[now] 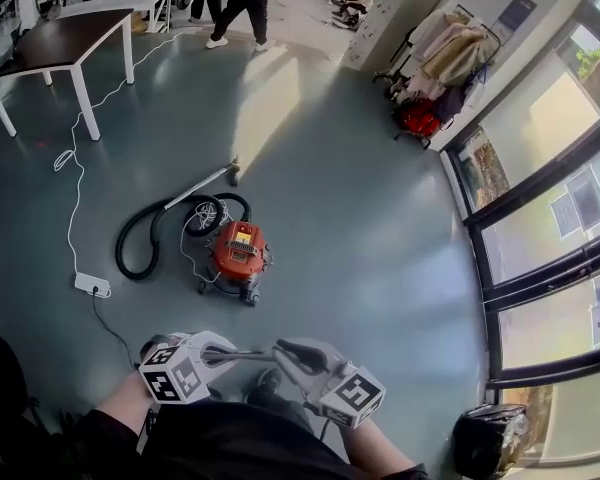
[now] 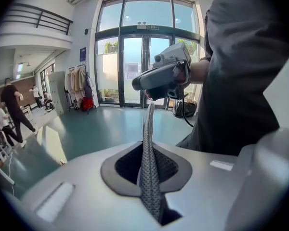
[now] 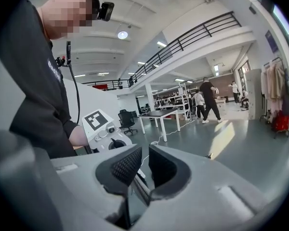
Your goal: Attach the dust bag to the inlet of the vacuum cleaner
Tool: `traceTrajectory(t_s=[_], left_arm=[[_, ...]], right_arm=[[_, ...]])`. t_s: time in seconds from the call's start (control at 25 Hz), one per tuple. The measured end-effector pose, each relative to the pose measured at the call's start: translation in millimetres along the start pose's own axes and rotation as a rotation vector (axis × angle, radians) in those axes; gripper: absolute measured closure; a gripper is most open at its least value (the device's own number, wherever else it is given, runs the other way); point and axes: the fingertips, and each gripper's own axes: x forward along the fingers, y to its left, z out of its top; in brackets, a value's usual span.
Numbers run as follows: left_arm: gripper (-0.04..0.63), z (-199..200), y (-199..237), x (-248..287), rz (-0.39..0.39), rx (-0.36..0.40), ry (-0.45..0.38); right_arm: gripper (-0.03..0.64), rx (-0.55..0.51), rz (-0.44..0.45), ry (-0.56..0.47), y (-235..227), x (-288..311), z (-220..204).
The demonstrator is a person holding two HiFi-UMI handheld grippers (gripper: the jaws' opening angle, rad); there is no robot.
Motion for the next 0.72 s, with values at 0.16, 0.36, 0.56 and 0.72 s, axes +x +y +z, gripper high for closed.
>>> traceTrajectory(t_s=[0.16,0.36,0.56,0.72], left_arm=[[0.554,6,12,19,0.004,-0.022,0.0],[0.554,17,21,54,0.026,-0.058,0.051],[0.554,18,37,93,0.055,-0.052,0.079],[0.555,10,53,115,0.084,-0.064,0.121]], right_arm=[[0.586,0.0,0.014,-0.002,-34,-1,-8],[0.586,0.013,0.084,-0.015,-80,-12,-12],[0.586,0.003,0.163,0.003,-127,-17,-24],[0.586,0.007,0.193,0.034,-154,-15,-38]])
